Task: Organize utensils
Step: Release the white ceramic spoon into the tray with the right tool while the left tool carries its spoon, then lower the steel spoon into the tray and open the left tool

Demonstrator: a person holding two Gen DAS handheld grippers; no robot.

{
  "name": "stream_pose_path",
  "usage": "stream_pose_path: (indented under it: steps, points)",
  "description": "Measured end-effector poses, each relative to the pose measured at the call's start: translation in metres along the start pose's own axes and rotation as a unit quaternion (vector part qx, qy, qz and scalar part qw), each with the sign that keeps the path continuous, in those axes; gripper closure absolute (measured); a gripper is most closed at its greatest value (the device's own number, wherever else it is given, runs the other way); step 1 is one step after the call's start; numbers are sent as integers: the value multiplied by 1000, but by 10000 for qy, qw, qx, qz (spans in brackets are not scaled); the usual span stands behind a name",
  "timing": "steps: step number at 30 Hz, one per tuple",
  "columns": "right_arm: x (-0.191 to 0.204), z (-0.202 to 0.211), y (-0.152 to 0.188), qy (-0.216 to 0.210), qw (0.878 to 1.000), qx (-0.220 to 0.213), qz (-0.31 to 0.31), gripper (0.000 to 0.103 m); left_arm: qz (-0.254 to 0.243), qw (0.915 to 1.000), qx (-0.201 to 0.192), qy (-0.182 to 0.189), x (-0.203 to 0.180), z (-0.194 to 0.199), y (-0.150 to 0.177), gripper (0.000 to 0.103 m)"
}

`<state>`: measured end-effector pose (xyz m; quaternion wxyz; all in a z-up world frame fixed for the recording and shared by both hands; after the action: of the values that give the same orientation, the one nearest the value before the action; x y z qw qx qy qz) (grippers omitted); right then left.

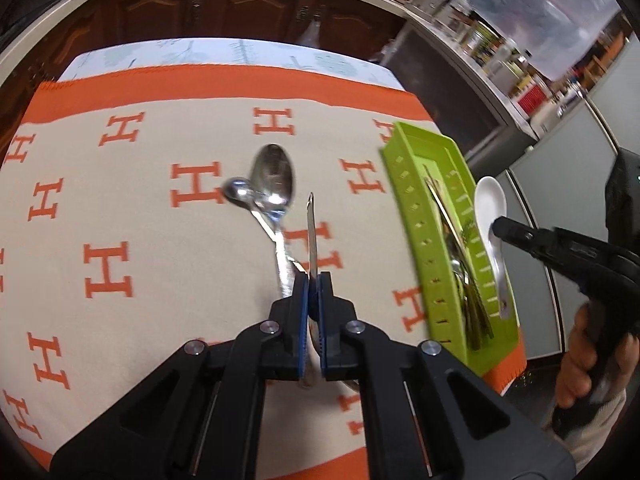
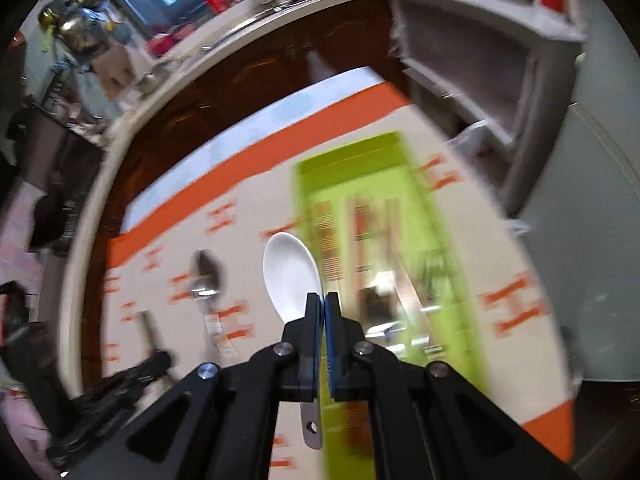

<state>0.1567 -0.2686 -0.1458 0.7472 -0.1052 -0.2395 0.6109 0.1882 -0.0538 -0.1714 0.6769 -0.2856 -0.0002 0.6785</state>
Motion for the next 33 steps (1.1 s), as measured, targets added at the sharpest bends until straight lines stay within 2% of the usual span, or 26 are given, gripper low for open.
stream_pose_path:
  steps: [2, 6, 8, 12, 17, 21, 29, 33]
  points:
    - [-20, -4, 1, 614, 9979, 1, 210, 101, -103, 9999, 19, -14, -9, 2, 4, 101]
    - [-35, -22, -4, 1124, 9925, 144, 469, 101, -247, 9997, 87, -36, -25, 3, 13, 101]
    - [-40, -34, -10, 1340, 9890, 181, 595, 101, -305, 9995, 90, -64, -30, 4, 17, 101]
    - [-42, -57, -20, 1422, 9874, 252, 646, 101, -346, 9993, 94, -145, -35, 6, 21, 101]
    - [-44, -67, -30, 1248, 9908, 234, 459, 100, -351, 9991, 83, -205, -33, 6, 20, 101]
    - [-39, -58, -24, 987, 9937, 258, 454, 97, -341, 9991, 106, -216, -35, 5, 20, 101]
    - [-38, -11, 8, 353, 9991, 84, 236, 96, -553, 9980, 259, -141, -57, -2, 28, 101]
    - [-40, 11, 25, 203, 9997, -21, 150, 96, -693, 9970, 346, -74, -73, -5, 32, 101]
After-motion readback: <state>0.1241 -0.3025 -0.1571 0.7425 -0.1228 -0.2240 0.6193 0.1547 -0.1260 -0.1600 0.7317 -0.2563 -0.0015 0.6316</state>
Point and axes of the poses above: each gripper's, at about its wrist camera, not at the fingertips, and z roughly against the way its jaws point, x to its left, y to its underside, the point moved 7 cm from there along -z, roughly the way its jaws point, and after that the axes turned 9 degrees about z, right-handed, at the moved point
